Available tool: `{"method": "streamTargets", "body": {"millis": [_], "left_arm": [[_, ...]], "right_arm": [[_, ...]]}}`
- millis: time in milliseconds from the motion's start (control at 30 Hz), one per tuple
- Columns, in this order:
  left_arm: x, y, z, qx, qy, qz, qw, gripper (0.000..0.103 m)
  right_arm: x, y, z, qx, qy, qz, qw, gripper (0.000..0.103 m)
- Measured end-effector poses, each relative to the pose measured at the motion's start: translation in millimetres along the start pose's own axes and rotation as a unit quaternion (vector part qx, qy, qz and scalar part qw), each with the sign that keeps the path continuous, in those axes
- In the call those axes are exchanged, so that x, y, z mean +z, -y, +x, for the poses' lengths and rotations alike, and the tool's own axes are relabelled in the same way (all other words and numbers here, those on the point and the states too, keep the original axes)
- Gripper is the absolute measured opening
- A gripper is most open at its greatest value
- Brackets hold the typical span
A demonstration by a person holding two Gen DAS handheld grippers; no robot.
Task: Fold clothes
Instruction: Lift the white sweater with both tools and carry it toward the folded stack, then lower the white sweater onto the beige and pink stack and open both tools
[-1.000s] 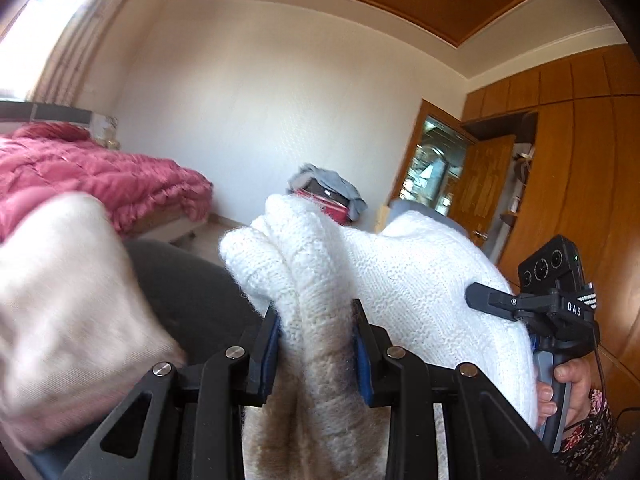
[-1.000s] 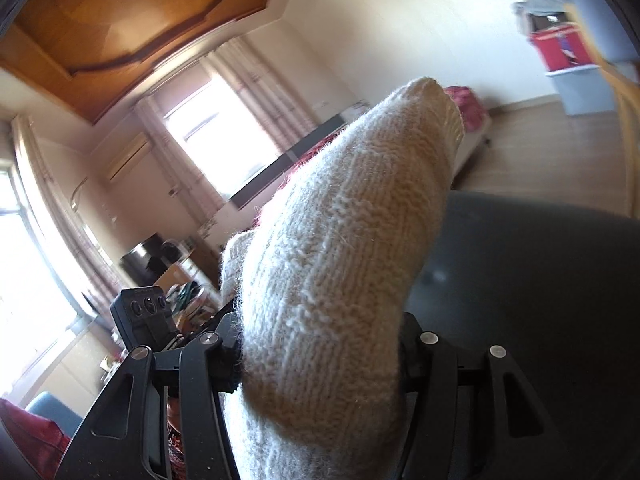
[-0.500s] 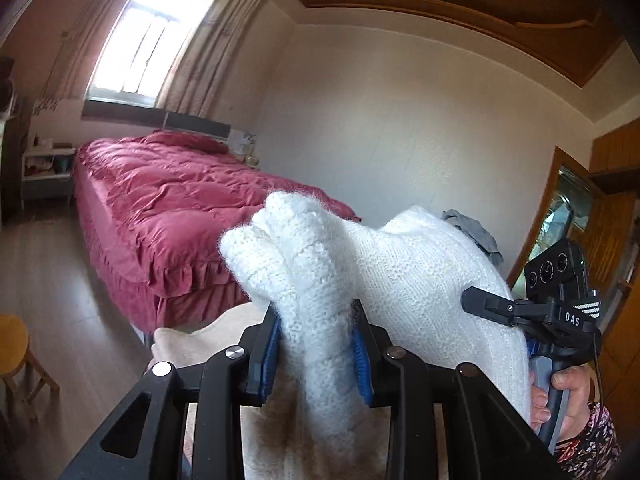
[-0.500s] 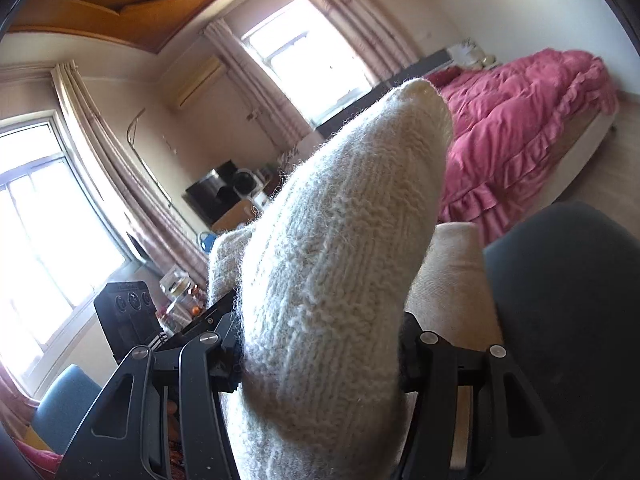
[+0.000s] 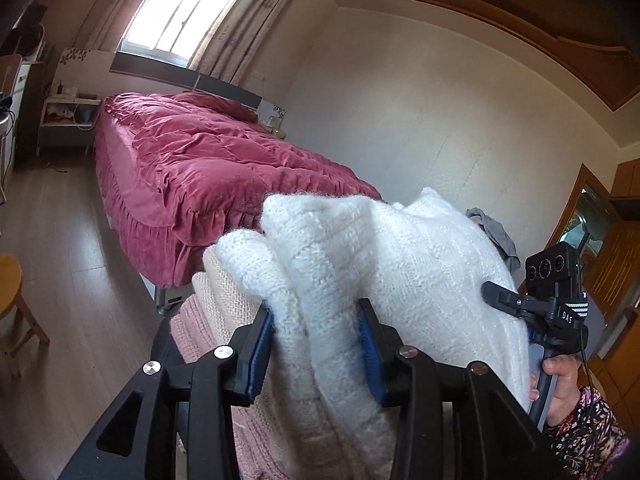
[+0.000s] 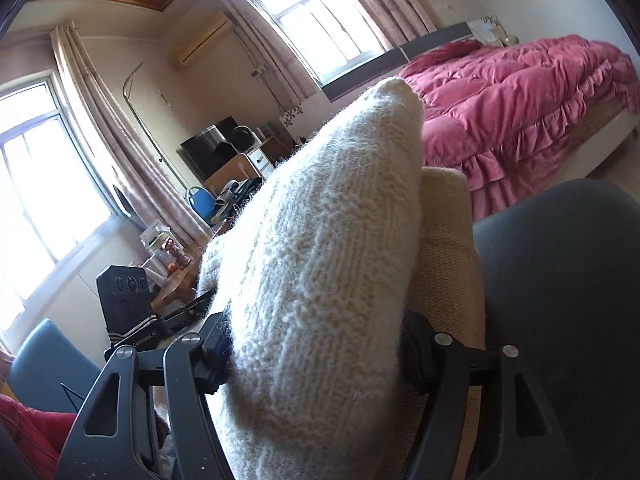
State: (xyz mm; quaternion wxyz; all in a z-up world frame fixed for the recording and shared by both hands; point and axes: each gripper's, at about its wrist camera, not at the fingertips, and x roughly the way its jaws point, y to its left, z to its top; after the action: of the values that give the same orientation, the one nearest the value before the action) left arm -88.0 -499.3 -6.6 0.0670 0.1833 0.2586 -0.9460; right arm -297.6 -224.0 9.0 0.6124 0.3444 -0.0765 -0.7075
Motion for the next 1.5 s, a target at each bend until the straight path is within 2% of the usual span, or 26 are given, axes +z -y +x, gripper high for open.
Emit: {"method": "streamTargets", "body": {"millis": [133, 400, 467, 533, 667, 733, 833, 900, 1000, 1167, 1333, 1433, 1500], "left_arm": [[6.6, -5.3, -25.1, 0.014, 0.016, -0.009, 0.9997, 0.040], [40.9, 41.5, -81.4, 0.049, 0.099, 0.034, 0.9933, 0.037], [45.3, 69.4, -79.0, 0.058, 0.097, 0.062, 0.9917, 0.037], [44.3, 100.2, -64.7, 0.070, 0.083, 0.101, 0.9889, 0.037], [34.7, 130.7, -22.6, 0.127, 0.050, 0.164, 0.9768, 0.037], [28.9, 123.2, 0.9, 0.153, 0.024, 0.160, 0.9748, 0.037], [23.1, 95.3, 29.8, 0.182, -0.015, 0.133, 0.9740, 0.037], [22.4, 72.2, 39.4, 0.179, -0.026, 0.106, 0.9778, 0.037], [22.8, 47.6, 49.9, 0.172, -0.033, 0.085, 0.9808, 0.037], [22.9, 46.9, 62.3, 0.165, -0.032, 0.123, 0.9781, 0.038], [11.2, 61.6, 63.3, 0.169, -0.006, 0.156, 0.9732, 0.038], [3.6, 66.5, 61.6, 0.174, 0.010, 0.168, 0.9701, 0.038], [4.6, 65.0, 61.1, 0.172, 0.009, 0.165, 0.9712, 0.038]], "right_arm": [[4.5, -16.2, -20.6, -0.045, 0.028, -0.013, 0.999, 0.075], [13.5, -48.5, -61.8, -0.134, 0.083, -0.039, 0.987, 0.075], [15.8, -56.6, -72.1, -0.156, 0.097, -0.045, 0.982, 0.074], [18.0, -64.7, -82.4, -0.178, 0.110, -0.051, 0.976, 0.056], [29.5, -96.9, -57.7, -0.220, 0.081, -0.115, 0.965, 0.055], [38.0, -102.5, -37.2, -0.240, 0.067, -0.120, 0.961, 0.054], [46.7, -105.3, -3.8, -0.235, 0.047, -0.138, 0.961, 0.054], [50.8, -106.3, 14.4, -0.245, 0.035, -0.151, 0.957, 0.054], [50.4, -87.3, 24.9, -0.245, 0.023, -0.128, 0.961, 0.054], [49.6, -55.6, 42.2, -0.244, 0.002, -0.088, 0.966, 0.054], [48.9, -23.9, 59.6, -0.244, -0.018, -0.049, 0.968, 0.054], [45.3, -15.1, 54.8, -0.231, -0.009, -0.025, 0.973, 0.054], [44.8, -17.2, 53.1, -0.235, -0.005, -0.026, 0.972, 0.054]]}}
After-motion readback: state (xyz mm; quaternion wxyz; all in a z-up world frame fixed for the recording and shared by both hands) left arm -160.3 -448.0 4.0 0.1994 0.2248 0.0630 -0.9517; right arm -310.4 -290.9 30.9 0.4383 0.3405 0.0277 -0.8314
